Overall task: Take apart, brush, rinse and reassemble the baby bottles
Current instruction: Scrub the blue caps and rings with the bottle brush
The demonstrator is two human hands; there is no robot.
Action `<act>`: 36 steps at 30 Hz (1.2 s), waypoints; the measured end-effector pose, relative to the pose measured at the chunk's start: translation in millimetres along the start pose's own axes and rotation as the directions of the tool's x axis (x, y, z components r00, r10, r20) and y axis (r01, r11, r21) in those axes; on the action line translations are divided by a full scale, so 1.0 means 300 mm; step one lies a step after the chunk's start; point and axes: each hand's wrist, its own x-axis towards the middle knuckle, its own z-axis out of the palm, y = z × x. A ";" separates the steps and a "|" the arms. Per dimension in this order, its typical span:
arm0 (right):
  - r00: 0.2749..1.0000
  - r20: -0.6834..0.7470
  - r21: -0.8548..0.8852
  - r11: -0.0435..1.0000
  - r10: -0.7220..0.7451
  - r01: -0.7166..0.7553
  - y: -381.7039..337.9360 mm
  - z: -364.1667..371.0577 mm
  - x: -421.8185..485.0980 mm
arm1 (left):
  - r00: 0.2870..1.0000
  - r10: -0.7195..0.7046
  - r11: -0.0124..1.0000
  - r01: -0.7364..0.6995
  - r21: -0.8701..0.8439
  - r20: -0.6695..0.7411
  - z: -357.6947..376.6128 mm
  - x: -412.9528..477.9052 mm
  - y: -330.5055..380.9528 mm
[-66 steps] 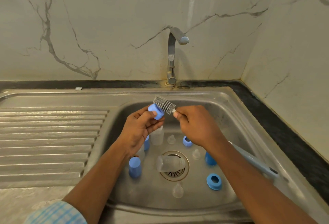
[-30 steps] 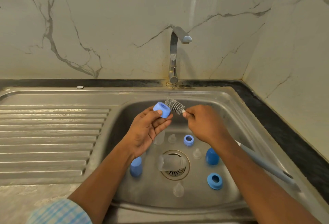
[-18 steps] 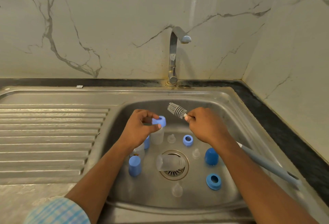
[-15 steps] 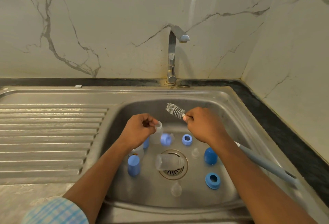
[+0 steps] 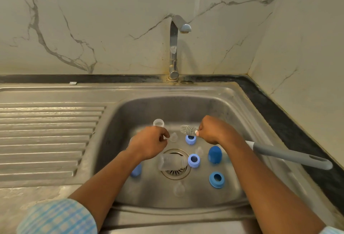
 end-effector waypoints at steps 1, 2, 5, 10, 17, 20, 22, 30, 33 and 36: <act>1.000 0.001 0.007 1.000 0.006 -0.006 0.003 -0.001 0.002 | 1.000 0.003 1.000 -0.003 0.023 0.012 0.010 0.002 0.007; 1.000 0.001 0.013 1.000 0.012 -0.012 0.005 0.000 0.005 | 1.000 0.001 0.999 -0.002 0.046 0.018 0.019 0.004 0.009; 0.999 -0.016 0.019 0.999 0.033 -0.033 0.010 -0.001 0.011 | 1.000 -0.012 0.995 0.010 0.096 0.025 0.033 0.009 0.014; 0.990 -0.130 0.057 0.997 0.062 -0.055 0.021 -0.036 -0.004 | 0.999 0.016 0.986 -0.024 0.166 0.047 0.076 0.061 0.051; 0.970 -0.222 0.111 0.991 0.099 -0.076 0.041 -0.055 -0.020 | 0.972 0.139 0.905 -0.202 0.375 0.188 0.206 0.258 0.187; 0.962 -0.261 0.115 0.992 0.082 -0.053 0.038 -0.050 -0.021 | 0.942 0.148 0.842 -0.280 0.461 0.302 0.257 0.313 0.220; 0.960 -0.272 0.123 0.992 0.065 -0.032 0.029 -0.046 -0.020 | 0.935 0.134 0.812 -0.294 0.505 0.329 0.275 0.328 0.230; 0.953 -0.302 0.168 0.986 0.029 0.023 0.027 -0.051 -0.025 | 0.955 0.139 0.880 -0.240 0.410 0.261 0.254 0.324 0.200; 0.937 -0.348 0.200 0.978 0.011 0.063 0.023 -0.056 -0.027 | 0.991 0.088 0.980 -0.105 0.168 0.105 0.148 0.274 0.179; 0.928 -0.370 0.224 0.965 -0.048 0.139 0.004 -0.065 -0.042 | 0.996 -0.076 0.898 0.053 -0.438 -0.035 -0.001 0.171 0.164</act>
